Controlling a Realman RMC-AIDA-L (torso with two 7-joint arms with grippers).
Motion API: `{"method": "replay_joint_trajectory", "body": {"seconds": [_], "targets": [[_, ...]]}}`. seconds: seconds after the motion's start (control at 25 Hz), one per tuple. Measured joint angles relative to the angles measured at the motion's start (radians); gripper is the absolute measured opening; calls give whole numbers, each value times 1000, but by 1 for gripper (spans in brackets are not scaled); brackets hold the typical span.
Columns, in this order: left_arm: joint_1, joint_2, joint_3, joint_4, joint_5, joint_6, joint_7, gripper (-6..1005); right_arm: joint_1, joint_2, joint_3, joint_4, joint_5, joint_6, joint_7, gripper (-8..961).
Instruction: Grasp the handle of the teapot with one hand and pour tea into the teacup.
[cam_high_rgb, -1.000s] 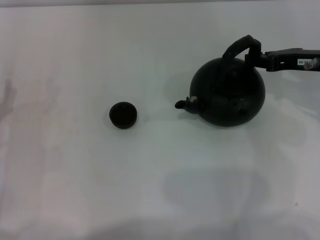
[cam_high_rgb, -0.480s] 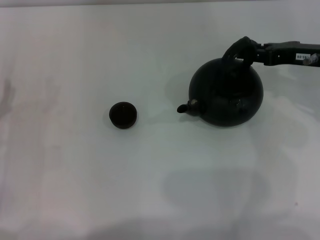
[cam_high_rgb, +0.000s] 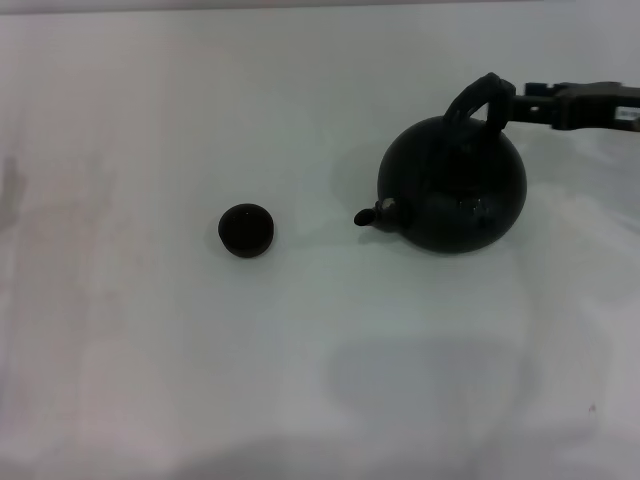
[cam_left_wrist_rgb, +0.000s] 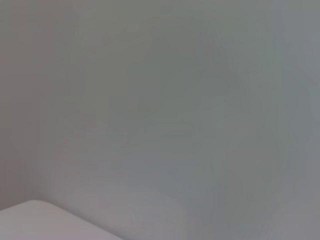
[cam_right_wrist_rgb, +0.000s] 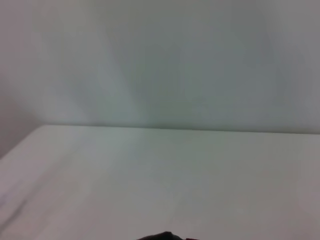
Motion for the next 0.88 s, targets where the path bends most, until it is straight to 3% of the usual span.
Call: {"method": "replay_joint_trajectory", "body": {"seconds": [0.24,0.48,0.64,0.88], "targets": [[-4,0,0,11,0,1,0,861,-13,-3,144,13,-1,-155,-47,754],[-8,-1,0,13,-2,1,0,862,-33,6,350,118,76,-155,-188,751],[-9,-3,0,13,-2,1,3,862,-26,6,471,360,373,-140,-542,749],[-20,-4,0,10,-2,1,4,861,1,9,478,711,868,-240,-1246,746]]}}
